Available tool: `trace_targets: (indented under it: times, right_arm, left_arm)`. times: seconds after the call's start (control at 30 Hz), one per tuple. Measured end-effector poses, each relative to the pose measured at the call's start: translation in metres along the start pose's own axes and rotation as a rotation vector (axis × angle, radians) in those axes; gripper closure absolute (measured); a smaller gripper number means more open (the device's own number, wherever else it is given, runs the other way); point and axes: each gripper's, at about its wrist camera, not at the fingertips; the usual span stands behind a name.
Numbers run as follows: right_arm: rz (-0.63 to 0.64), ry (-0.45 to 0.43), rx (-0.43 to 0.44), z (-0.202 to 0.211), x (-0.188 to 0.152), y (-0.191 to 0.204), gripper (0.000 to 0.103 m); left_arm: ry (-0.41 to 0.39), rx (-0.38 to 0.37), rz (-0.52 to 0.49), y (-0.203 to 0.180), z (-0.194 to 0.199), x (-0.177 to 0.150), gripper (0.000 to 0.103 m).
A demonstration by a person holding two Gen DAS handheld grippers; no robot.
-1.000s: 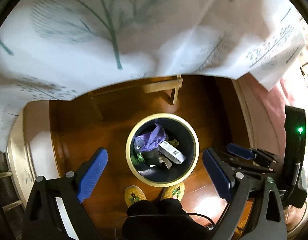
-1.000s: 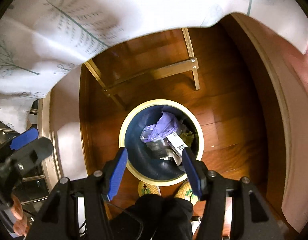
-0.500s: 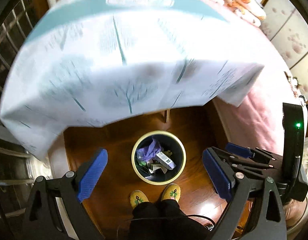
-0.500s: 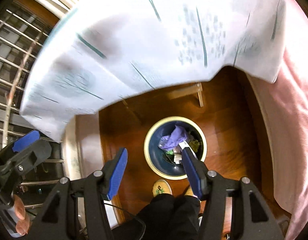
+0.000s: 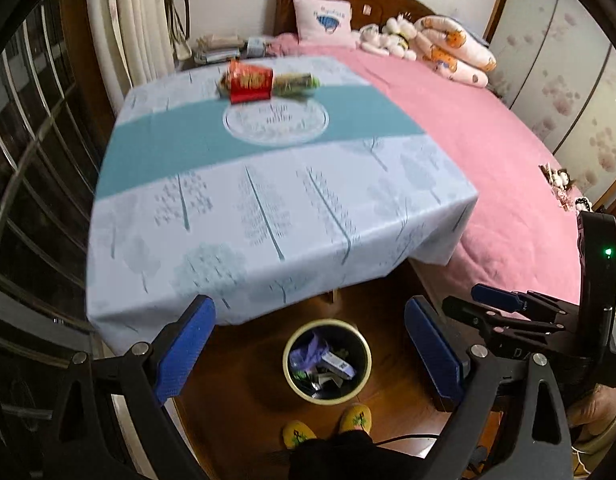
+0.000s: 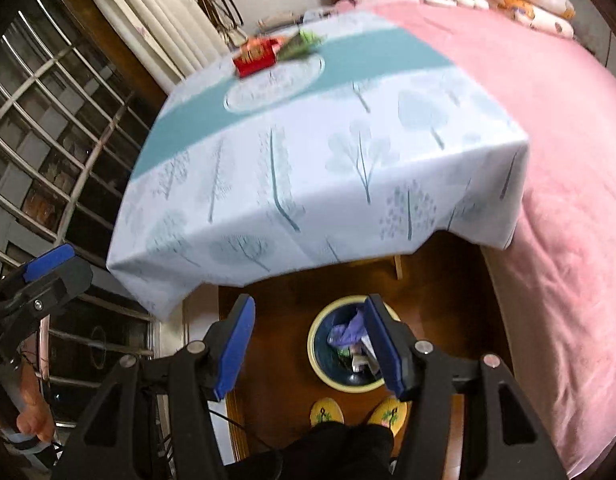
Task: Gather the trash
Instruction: 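Raise both tools back toward the table, then grasp the red envelope with left tool while right tool grasps green chip bag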
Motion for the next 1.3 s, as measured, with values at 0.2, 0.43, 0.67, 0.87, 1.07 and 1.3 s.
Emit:
trace_targets:
  times: [0.2,0.43,0.67,0.87,1.07,1.3]
  right_arm:
    - [0.055,-0.068,-0.043,0.016,0.020,0.021,0.046]
    - [0.104,-0.118,-0.057,0.027,0.047,0.039,0.046]
    - [0.149,-0.141,-0.038,0.022,0.093,0.050,0.046]
    - [0.196,-0.151,-0.010,0.012,0.158,0.047,0.046]
    - [0.252,-0.104,0.064,-0.019,0.248,0.031,0.046]
    - [0.307,0.036,0.152,-0.099,0.353,-0.004,0.046]
  left_arm:
    - [-0.062,0.012,0.016,0.016,0.015,0.014,0.008]
    - [-0.095,0.012,0.053,0.033,0.019,0.037,0.008]
    - [-0.128,0.038,0.074,0.045,0.009,0.071,0.008]
    - [-0.151,0.080,0.082,0.049,-0.006,0.120,0.008]
    - [-0.157,0.141,0.107,0.046,-0.036,0.189,0.008]
    - [-0.066,0.213,0.266,0.041,-0.117,0.270,0.008]
Point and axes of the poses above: each gripper's, at about its wrist camera, not at the fingertips, and z roughly against the way its jaws point, y to its left, x to its top, and after that the axes turned 13 degrees about x, right-handed
